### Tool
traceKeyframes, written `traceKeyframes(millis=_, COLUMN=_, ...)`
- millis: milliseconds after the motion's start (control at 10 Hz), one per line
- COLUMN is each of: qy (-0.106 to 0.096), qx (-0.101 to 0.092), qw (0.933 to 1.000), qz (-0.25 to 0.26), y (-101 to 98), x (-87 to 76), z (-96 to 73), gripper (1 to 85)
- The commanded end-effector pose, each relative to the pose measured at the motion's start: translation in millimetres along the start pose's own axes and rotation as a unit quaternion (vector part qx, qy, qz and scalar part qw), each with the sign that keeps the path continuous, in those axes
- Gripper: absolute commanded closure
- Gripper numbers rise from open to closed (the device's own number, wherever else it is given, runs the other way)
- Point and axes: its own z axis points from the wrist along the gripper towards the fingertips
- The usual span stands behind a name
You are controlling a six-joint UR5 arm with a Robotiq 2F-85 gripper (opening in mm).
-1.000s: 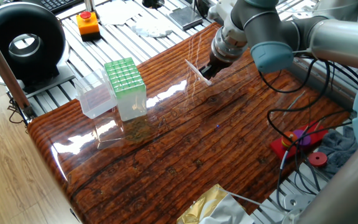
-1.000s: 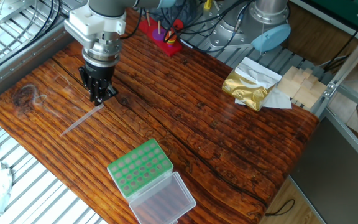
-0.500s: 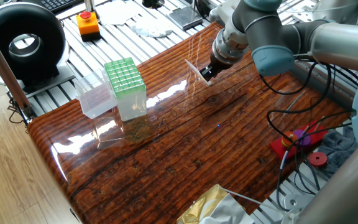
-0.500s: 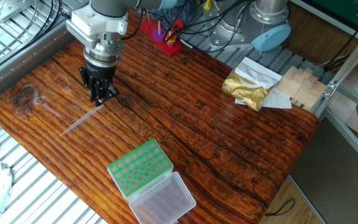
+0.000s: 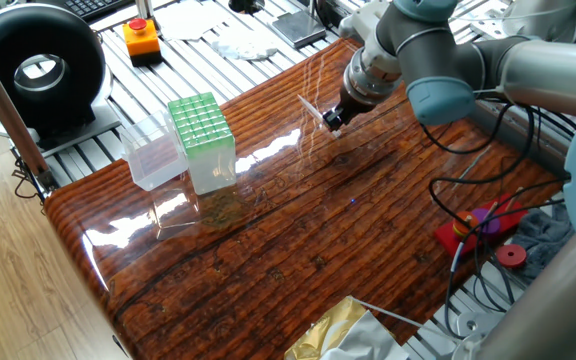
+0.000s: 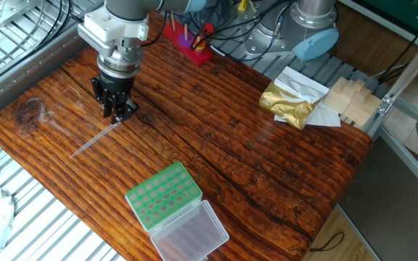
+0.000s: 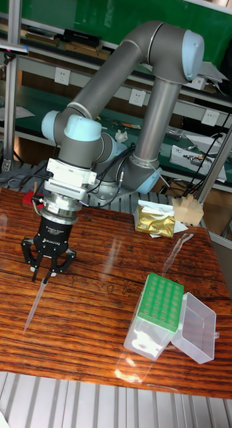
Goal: Insert a large pipette tip into the holder for large pipette tips
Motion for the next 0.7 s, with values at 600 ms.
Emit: traceKeyframes(millis=600, qy=-0.005, qx=0.004, qw=0.9999, qz=0.008, y=3.6, x=-10.5, z=-9.7, gripper=54.3)
